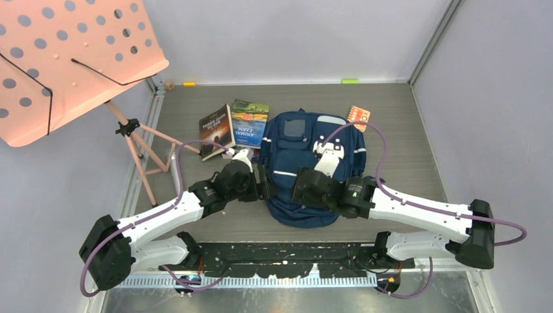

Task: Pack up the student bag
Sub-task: Zip the student bag at the center of the board.

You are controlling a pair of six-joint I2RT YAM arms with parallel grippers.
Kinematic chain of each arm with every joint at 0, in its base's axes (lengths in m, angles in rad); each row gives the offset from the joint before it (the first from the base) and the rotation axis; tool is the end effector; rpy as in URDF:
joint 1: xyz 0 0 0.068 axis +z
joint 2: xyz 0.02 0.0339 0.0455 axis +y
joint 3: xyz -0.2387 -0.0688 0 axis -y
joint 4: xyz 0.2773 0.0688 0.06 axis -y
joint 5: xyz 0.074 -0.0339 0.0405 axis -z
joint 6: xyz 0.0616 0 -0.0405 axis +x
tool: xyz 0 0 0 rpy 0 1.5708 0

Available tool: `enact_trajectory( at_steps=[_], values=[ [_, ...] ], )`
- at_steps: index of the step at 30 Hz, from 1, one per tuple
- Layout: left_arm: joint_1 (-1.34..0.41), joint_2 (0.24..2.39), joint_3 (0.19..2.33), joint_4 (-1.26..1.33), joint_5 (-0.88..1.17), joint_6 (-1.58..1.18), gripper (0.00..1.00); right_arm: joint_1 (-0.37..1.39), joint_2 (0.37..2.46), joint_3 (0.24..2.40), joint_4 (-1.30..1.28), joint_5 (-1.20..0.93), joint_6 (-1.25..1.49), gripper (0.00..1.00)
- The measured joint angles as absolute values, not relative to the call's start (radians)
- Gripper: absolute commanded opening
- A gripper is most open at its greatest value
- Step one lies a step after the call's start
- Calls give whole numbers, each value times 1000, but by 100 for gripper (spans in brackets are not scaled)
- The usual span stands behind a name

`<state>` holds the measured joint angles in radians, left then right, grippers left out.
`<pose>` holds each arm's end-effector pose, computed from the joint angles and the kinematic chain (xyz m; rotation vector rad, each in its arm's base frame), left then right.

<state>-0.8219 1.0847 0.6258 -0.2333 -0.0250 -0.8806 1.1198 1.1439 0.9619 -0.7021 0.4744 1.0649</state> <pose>0.1972 -0.2099 0.1690 -0.0851 2.4143 -0.8339 0.1502 0.2455 0.2400 0.1400 2.3789 0.4892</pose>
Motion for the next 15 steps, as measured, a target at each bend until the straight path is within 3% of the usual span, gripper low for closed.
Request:
enact_trajectory(
  at_steps=[9,15],
  values=[
    [-809,1118,567,-167,17,-933,78,1307,1195,953,-770,611,1305,64],
    [-805,1179,545,-97,51,-958,65,1320,1266,904,-778,629,1379,58]
  ],
)
